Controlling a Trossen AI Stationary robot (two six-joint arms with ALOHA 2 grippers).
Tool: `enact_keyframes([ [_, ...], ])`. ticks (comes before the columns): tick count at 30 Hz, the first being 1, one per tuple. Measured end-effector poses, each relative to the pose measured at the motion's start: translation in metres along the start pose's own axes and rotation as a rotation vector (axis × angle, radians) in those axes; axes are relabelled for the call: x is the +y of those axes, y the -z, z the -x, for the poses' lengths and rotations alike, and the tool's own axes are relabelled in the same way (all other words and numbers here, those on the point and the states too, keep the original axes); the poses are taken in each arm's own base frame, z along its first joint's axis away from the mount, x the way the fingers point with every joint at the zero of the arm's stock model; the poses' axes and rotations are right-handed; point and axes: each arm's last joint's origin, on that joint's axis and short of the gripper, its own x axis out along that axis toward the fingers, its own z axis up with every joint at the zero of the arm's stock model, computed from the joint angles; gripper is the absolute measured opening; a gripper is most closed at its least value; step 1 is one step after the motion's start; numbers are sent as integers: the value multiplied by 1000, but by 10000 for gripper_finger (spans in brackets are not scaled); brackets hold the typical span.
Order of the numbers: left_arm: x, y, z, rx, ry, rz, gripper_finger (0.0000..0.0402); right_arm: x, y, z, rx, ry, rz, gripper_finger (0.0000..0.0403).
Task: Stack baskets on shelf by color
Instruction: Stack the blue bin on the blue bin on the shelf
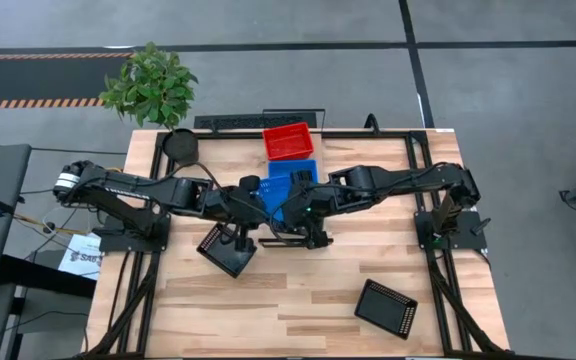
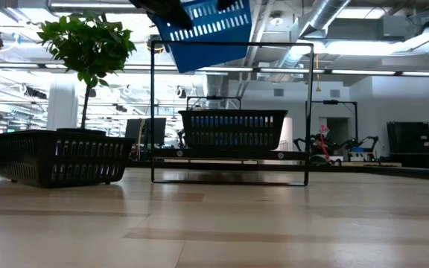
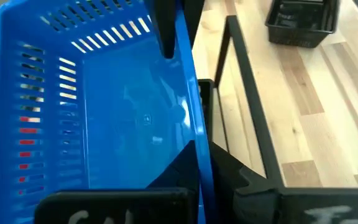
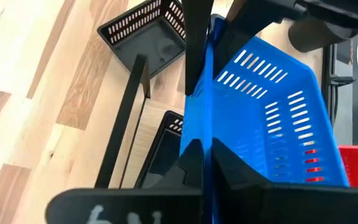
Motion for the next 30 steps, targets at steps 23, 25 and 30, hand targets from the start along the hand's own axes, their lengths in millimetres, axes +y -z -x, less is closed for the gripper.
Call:
enact_keyframes([
  [23,3,0,120,-292,-202,19,267,-56,16,1,21,122,-23,3],
  [25,6,4,141,-356,-188,56,267,-68,20,11,2,132,-40,3],
  [30,12,17,184,-490,-131,125,261,-90,44,35,-121,140,-80,2],
])
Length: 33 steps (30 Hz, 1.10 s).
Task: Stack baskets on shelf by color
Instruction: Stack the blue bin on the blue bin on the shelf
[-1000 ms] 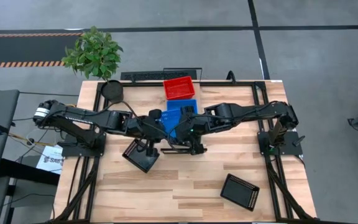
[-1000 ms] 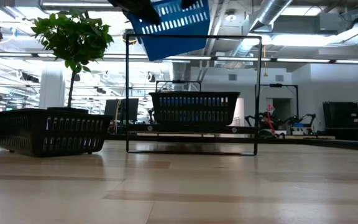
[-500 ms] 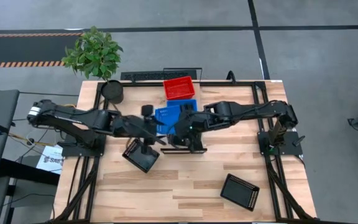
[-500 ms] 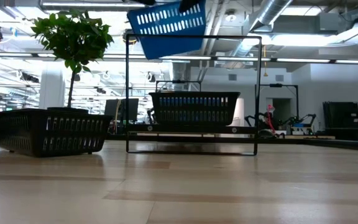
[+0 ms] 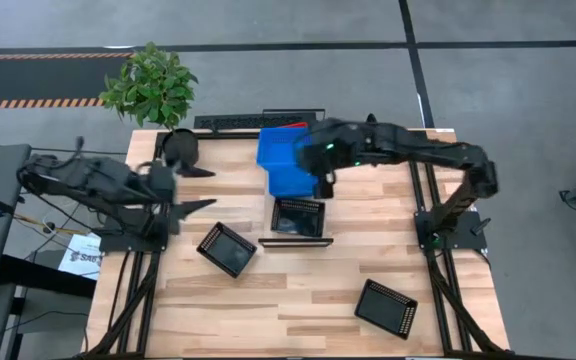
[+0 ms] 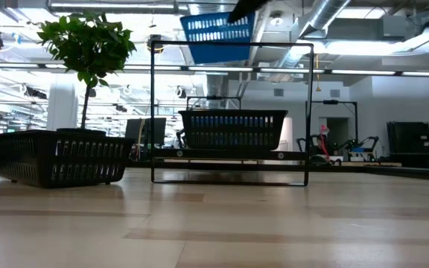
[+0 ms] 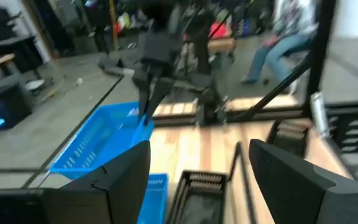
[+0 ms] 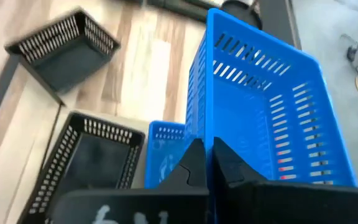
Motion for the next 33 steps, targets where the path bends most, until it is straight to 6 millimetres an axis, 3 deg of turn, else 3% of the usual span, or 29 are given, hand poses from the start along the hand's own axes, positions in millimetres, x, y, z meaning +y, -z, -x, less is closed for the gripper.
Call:
enact_keyframes([
  [4,6,-3,22,-68,53,28,260,-5,42,-3,-73,36,-55,2],
  [8,10,-4,30,-98,60,38,260,0,88,-32,-88,55,-52,2],
  [12,10,-4,31,-98,61,34,260,5,115,-64,-142,30,4,2],
  [21,6,-3,25,-77,62,24,260,-10,138,-104,-169,-90,4,5],
  [33,6,-3,24,-75,52,18,260,-2,140,-108,-146,-161,4,5],
])
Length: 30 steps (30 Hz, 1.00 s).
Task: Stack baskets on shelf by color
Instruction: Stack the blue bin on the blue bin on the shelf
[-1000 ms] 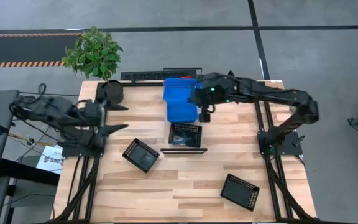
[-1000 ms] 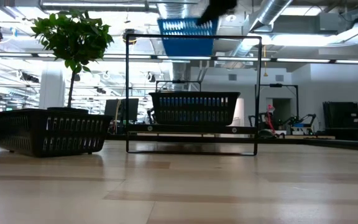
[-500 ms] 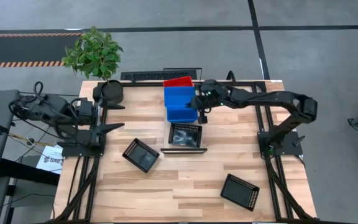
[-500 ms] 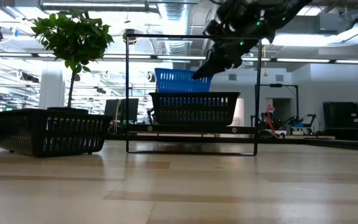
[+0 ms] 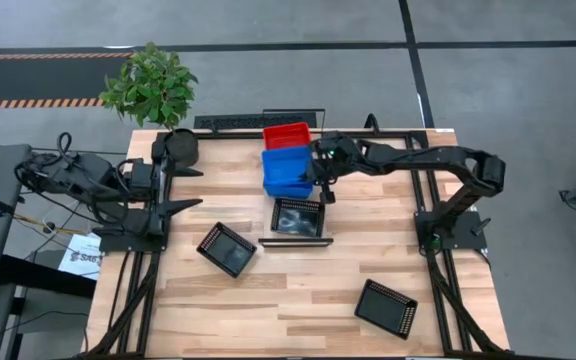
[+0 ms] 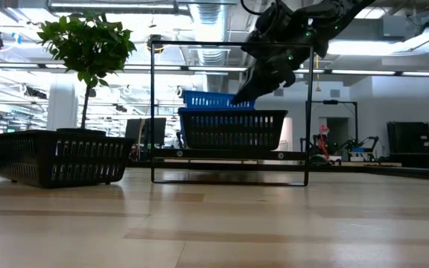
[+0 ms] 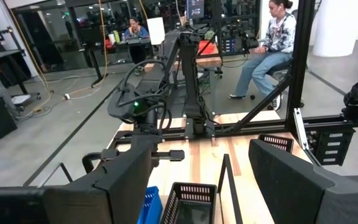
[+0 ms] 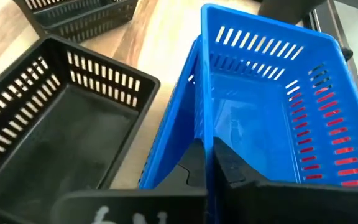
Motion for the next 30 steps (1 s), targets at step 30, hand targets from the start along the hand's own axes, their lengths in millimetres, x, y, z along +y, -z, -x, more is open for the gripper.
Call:
enact_keyframes([
  [30,-2,2,-4,22,0,-2,260,26,-29,8,40,51,-136,14],
])
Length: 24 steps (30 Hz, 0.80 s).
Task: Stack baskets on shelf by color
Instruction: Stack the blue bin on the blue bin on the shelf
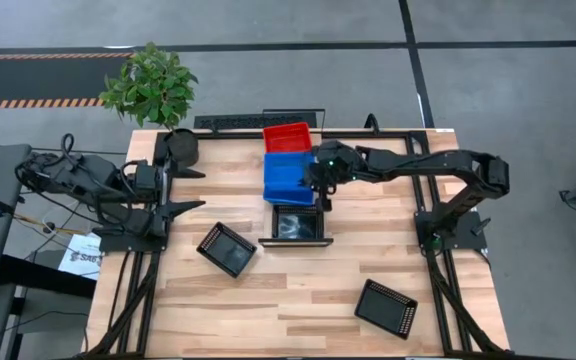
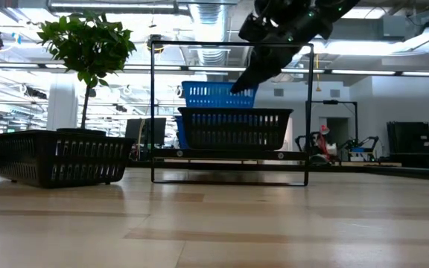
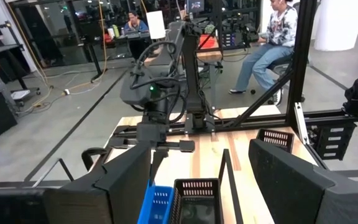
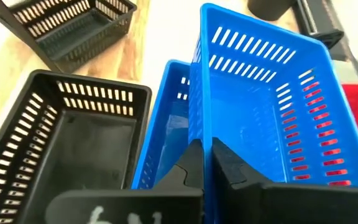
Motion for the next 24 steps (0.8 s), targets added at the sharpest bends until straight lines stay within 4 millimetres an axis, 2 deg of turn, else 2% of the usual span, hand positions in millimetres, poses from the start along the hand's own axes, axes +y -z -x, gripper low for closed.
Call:
enact_keyframes([
  [7,0,0,0,0,0,9,260,11,-3,-1,15,34,0,26],
  [13,0,0,0,0,0,23,260,20,-6,-1,39,130,22,16],
  [20,0,0,0,-1,0,26,260,37,-12,0,24,115,26,22],
  [24,0,0,0,-1,0,26,260,36,-11,0,33,117,20,26],
])
